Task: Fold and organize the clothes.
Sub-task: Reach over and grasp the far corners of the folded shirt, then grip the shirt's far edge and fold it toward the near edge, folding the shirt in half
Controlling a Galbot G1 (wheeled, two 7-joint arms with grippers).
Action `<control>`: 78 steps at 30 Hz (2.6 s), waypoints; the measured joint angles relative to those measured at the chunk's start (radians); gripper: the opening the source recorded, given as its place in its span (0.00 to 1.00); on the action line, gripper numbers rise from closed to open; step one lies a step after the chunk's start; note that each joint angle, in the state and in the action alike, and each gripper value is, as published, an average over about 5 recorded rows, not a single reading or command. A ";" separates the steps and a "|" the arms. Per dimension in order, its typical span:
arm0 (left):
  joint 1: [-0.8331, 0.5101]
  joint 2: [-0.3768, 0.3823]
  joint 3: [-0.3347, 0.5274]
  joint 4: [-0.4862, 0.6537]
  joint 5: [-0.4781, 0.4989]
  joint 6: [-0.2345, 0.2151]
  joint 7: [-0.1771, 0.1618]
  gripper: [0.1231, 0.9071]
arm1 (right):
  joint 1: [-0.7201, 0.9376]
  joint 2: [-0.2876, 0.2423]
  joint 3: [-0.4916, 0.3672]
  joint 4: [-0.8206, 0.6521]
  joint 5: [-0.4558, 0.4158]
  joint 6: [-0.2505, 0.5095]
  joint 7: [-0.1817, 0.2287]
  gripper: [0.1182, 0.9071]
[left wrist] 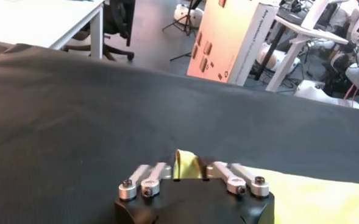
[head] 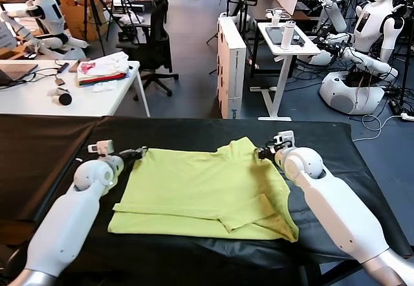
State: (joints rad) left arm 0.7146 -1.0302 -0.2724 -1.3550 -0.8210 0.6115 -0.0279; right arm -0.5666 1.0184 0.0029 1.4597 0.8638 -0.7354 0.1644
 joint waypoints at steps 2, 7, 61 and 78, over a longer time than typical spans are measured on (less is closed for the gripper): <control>0.003 0.001 -0.003 -0.005 -0.002 -0.002 -0.001 0.10 | -0.005 0.000 0.007 0.007 0.002 0.007 -0.002 0.03; 0.025 0.014 -0.022 -0.041 -0.028 0.001 -0.013 0.06 | -0.023 -0.011 0.032 0.037 0.007 0.060 -0.019 0.03; 0.796 0.093 -0.445 -0.705 -0.065 0.009 -0.030 0.06 | -0.813 -0.318 0.424 0.727 0.060 -0.001 0.052 0.03; 0.895 0.065 -0.495 -0.752 -0.050 0.046 -0.055 0.43 | -0.857 -0.296 0.484 0.773 0.100 -0.001 0.051 0.45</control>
State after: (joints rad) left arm 1.6097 -0.9650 -0.7678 -2.1065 -0.8711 0.6580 -0.0832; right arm -1.4233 0.7223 0.4873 2.2325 0.9638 -0.7365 0.2151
